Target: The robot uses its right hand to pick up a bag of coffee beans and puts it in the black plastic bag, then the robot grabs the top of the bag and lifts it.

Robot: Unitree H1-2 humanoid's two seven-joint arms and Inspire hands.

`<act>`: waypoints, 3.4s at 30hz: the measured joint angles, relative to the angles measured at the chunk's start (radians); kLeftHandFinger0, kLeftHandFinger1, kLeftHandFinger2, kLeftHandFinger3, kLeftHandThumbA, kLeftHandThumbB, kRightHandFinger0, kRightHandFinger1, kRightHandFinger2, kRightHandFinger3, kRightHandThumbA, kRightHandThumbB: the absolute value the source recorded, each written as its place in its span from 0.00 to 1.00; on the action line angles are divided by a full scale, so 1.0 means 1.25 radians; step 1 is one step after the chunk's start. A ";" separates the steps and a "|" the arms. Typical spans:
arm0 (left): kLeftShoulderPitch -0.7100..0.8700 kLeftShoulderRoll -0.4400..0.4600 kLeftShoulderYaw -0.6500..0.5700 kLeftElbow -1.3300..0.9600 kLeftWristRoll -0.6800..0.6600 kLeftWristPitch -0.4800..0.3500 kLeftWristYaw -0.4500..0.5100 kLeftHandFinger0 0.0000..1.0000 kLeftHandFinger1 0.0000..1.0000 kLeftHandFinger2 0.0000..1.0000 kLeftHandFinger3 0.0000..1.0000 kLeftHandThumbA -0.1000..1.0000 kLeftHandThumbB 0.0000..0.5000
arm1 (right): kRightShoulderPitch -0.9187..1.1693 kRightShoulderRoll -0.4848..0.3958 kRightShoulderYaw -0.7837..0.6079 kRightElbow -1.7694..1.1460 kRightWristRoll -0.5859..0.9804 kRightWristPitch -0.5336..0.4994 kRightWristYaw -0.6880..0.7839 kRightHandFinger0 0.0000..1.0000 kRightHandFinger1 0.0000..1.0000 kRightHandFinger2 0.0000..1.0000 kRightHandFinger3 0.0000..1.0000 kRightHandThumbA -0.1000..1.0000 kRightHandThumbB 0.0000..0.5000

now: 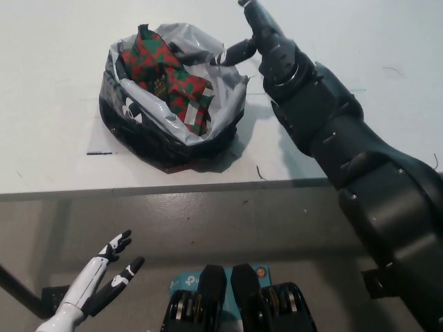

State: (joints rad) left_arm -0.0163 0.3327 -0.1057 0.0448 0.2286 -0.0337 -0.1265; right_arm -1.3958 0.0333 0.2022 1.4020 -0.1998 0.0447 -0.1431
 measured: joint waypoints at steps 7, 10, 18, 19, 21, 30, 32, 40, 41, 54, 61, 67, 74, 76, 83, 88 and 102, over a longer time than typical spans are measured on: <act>0.000 0.000 0.001 0.000 -0.001 0.000 0.000 1.00 1.00 1.00 1.00 0.89 0.32 | 0.030 0.003 -0.019 0.002 0.004 0.017 0.032 1.00 1.00 1.00 1.00 1.00 0.82; 0.000 0.000 0.001 0.000 0.000 0.000 0.000 1.00 1.00 1.00 1.00 0.90 0.33 | 0.042 0.003 -0.019 0.006 0.003 0.024 0.039 1.00 1.00 1.00 1.00 1.00 0.78; 0.000 0.000 0.001 0.000 0.000 -0.001 0.000 1.00 1.00 1.00 1.00 0.90 0.33 | 0.052 0.002 -0.021 0.010 0.003 0.044 0.066 1.00 1.00 1.00 1.00 1.00 0.84; 0.000 0.000 0.001 0.000 0.000 -0.001 0.000 1.00 1.00 1.00 1.00 0.90 0.34 | 0.052 0.002 -0.020 0.010 0.002 0.049 0.070 1.00 1.00 1.00 1.00 1.00 0.85; 0.000 0.000 0.001 0.000 0.001 -0.001 0.000 1.00 1.00 1.00 1.00 0.91 0.36 | 0.052 0.002 -0.016 0.011 0.000 0.061 0.076 1.00 1.00 1.00 1.00 1.00 0.81; -0.001 0.000 0.000 0.000 0.001 -0.001 0.000 1.00 1.00 1.00 1.00 0.90 0.37 | 0.054 0.000 -0.148 0.012 0.066 0.103 0.093 0.00 0.06 0.37 0.38 0.73 0.61; -0.001 0.000 0.001 0.000 0.000 -0.001 0.000 1.00 1.00 1.00 1.00 0.90 0.37 | 0.054 -0.001 -0.188 0.013 0.089 0.110 0.096 0.00 0.18 0.63 0.67 0.56 0.48; -0.004 0.000 0.000 0.001 0.001 -0.001 0.000 1.00 1.00 1.00 1.00 0.90 0.37 | 0.054 0.000 -0.407 0.018 0.215 0.145 0.103 0.00 0.26 0.64 0.85 0.27 0.32; -0.005 0.000 0.000 0.002 0.001 -0.001 0.000 1.00 1.00 1.00 1.00 0.90 0.37 | 0.054 0.000 -0.418 0.019 0.223 0.148 0.103 0.00 0.25 0.63 0.84 0.28 0.31; -0.027 0.000 0.000 0.004 -0.002 -0.001 -0.010 1.00 1.00 1.00 1.00 0.91 0.35 | 0.043 0.000 -0.500 0.022 0.313 0.177 0.109 0.00 0.20 0.60 0.83 0.30 0.24; -0.033 0.000 0.000 0.008 0.000 -0.001 -0.014 1.00 1.00 1.00 1.00 0.94 0.37 | -0.027 0.003 -0.542 0.021 0.358 0.188 0.107 0.00 0.09 0.56 0.66 0.24 0.21; -0.036 0.000 0.000 0.014 0.001 -0.001 -0.015 1.00 1.00 1.00 1.00 0.92 0.39 | -0.087 0.012 -0.576 0.020 0.393 0.197 0.101 0.00 0.07 0.56 0.61 0.21 0.19; -0.040 0.000 0.000 0.016 -0.001 -0.001 -0.016 1.00 1.00 1.00 1.00 0.93 0.35 | -0.148 0.029 -0.596 0.020 0.424 0.201 0.083 0.00 0.12 0.56 0.80 0.25 0.13; -0.042 0.000 -0.001 0.017 0.001 -0.001 -0.016 1.00 1.00 1.00 1.00 0.94 0.34 | -0.177 0.034 -0.598 0.020 0.436 0.206 0.074 0.00 0.14 0.58 0.88 0.26 0.13; -0.052 0.001 -0.007 0.018 0.004 -0.001 -0.018 1.00 1.00 1.00 1.00 0.95 0.35 | -0.222 0.043 -0.609 0.020 0.456 0.209 0.049 0.00 0.18 0.64 0.97 0.23 0.09; -0.053 0.001 -0.011 0.019 0.008 -0.001 -0.019 1.00 1.00 1.00 1.00 0.95 0.35 | -0.244 0.044 -0.614 0.019 0.468 0.215 0.042 0.00 0.18 0.61 0.88 0.32 0.04; -0.017 0.000 -0.019 0.019 0.018 -0.001 -0.019 1.00 1.00 1.00 1.00 0.92 0.34 | -0.283 0.043 -0.618 0.003 0.486 0.227 0.030 0.00 0.27 0.64 0.87 0.31 0.04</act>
State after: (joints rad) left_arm -0.0380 0.3332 -0.1295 0.0681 0.2514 -0.0355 -0.1500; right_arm -1.7499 0.0867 -0.5703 1.4056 0.4073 0.3291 -0.1061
